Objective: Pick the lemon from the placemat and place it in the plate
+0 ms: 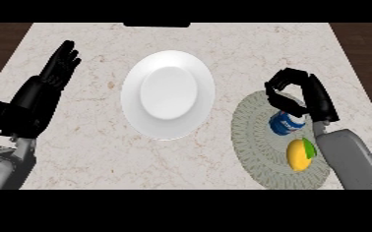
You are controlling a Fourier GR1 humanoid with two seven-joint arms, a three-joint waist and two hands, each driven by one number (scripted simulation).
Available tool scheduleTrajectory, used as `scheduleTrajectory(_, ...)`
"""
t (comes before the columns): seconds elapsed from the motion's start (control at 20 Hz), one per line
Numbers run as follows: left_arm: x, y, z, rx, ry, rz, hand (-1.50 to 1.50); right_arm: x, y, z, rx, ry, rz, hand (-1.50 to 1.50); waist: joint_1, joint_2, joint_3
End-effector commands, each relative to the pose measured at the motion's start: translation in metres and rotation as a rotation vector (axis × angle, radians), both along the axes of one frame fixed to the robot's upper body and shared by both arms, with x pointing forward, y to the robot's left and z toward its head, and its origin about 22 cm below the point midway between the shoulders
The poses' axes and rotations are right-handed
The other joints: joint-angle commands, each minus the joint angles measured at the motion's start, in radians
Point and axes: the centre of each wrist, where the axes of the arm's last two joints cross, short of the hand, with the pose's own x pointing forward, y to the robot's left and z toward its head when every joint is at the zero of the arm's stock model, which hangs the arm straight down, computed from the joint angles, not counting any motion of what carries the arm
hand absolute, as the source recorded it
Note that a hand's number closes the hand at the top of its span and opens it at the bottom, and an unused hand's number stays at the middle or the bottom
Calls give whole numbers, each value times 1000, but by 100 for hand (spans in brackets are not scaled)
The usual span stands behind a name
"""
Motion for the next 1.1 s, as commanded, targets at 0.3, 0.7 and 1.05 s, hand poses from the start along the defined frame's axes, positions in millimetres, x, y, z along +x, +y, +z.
scheduleTrajectory(0.3, 3, 10, 5, -20, -66, 23, 0, -51, 91, -75, 164, -274, -380, -150, -7, -5, 14)
scheduleTrajectory(0.7, 12, 9, -3, -30, -62, 50, 0, -76, 69, -17, -18, -322, -432, -150, -29, -12, 9)
scheduleTrajectory(1.05, 12, 14, -5, -16, -57, 57, 0, -79, 27, -15, -340, 132, -495, -150, -44, -12, 2)
